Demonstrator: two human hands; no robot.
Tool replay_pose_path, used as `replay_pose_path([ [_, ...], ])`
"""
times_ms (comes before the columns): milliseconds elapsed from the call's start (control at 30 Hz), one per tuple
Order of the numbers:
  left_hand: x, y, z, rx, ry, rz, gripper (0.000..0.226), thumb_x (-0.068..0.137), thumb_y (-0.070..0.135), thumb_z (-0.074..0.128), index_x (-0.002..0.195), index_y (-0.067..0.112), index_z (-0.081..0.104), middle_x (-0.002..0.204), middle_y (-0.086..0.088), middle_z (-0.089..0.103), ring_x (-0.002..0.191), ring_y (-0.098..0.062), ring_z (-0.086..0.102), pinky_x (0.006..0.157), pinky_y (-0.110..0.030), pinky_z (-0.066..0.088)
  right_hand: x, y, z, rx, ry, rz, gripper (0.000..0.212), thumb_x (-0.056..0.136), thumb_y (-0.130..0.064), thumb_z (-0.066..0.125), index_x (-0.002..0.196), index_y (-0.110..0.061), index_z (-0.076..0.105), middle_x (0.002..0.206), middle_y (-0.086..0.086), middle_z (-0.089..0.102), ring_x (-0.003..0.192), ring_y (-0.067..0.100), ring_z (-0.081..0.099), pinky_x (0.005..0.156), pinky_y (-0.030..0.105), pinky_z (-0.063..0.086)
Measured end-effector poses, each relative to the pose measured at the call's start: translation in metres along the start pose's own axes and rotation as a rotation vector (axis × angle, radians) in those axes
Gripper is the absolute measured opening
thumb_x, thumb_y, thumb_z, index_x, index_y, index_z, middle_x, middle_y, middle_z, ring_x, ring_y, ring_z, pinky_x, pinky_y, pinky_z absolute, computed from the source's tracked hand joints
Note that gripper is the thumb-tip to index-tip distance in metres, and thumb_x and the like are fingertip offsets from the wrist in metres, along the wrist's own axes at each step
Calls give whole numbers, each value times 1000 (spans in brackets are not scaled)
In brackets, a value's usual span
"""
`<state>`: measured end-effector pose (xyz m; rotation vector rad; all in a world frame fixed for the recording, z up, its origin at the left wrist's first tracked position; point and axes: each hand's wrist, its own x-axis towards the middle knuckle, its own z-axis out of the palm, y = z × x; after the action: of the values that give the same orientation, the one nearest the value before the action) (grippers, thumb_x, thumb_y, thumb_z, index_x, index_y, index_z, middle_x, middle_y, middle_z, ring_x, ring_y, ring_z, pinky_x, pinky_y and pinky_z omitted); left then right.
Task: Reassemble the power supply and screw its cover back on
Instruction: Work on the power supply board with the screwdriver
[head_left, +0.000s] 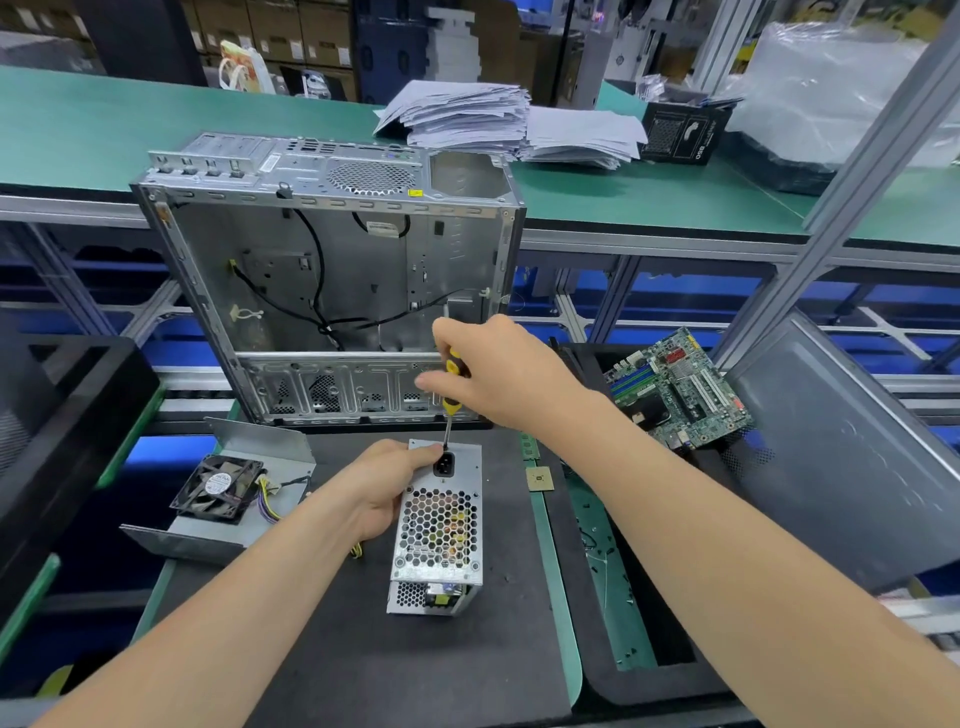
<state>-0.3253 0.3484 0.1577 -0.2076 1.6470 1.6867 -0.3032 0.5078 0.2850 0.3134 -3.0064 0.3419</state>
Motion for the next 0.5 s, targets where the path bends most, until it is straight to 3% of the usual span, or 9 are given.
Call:
replay_pose_path([
  [67, -1, 1, 1, 15, 14, -1, 25, 101, 20, 66, 105, -4, 72, 93, -22, 77, 72, -28, 74, 69, -37, 61, 1, -1, 5, -137, 55, 58, 46, 100, -64, 50, 90, -20, 40, 70, 0, 46, 70, 27, 53, 50, 32, 29],
  [133, -2, 1, 2, 36, 35, -8, 26, 101, 21, 66, 108, -4, 71, 94, -23, 77, 70, -29, 74, 66, -36, 61, -1, -3, 6, -186, 96, 28, 47, 103, -63, 44, 88, -19, 43, 70, -2, 47, 70, 26, 55, 51, 34, 34],
  [200, -3, 1, 1, 49, 51, -4, 26, 101, 23, 65, 107, -2, 71, 91, -21, 78, 67, -27, 73, 62, -34, 60, -5, -2, 2, -76, 68, -80, 32, 103, -51, 50, 96, -21, 51, 86, -4, 56, 78, 23, 59, 64, 40, 50],
  [267, -3, 1, 1, 63, 58, 7, 25, 101, 24, 65, 104, 0, 70, 82, -16, 77, 62, -24, 72, 55, -29, 57, -8, 0, -7, 29, -27, -219, 13, 99, -32, 58, 109, -25, 55, 107, -7, 55, 88, 19, 60, 73, 44, 54],
  [300, -3, 1, 1, 70, 64, 11, 24, 101, 24, 65, 102, 1, 69, 79, -14, 77, 60, -23, 72, 54, -28, 56, -9, 1, -12, 38, -90, -281, 17, 96, -22, 60, 112, -26, 56, 112, -8, 53, 90, 17, 59, 74, 45, 54],
  [400, -1, 0, 2, 75, 73, 14, 23, 100, 26, 66, 101, 3, 68, 79, -14, 76, 62, -24, 71, 59, -30, 55, -7, 4, -21, 6, -210, -356, 22, 92, -6, 61, 106, -23, 63, 109, -7, 56, 93, 15, 57, 79, 44, 53],
  [500, -2, 0, 2, 70, 64, 9, 23, 100, 26, 65, 100, 4, 69, 82, -15, 77, 63, -25, 71, 64, -32, 56, -4, 5, -20, 16, -222, -333, 11, 97, -11, 65, 102, -20, 65, 101, -6, 61, 95, 14, 56, 86, 39, 51],
])
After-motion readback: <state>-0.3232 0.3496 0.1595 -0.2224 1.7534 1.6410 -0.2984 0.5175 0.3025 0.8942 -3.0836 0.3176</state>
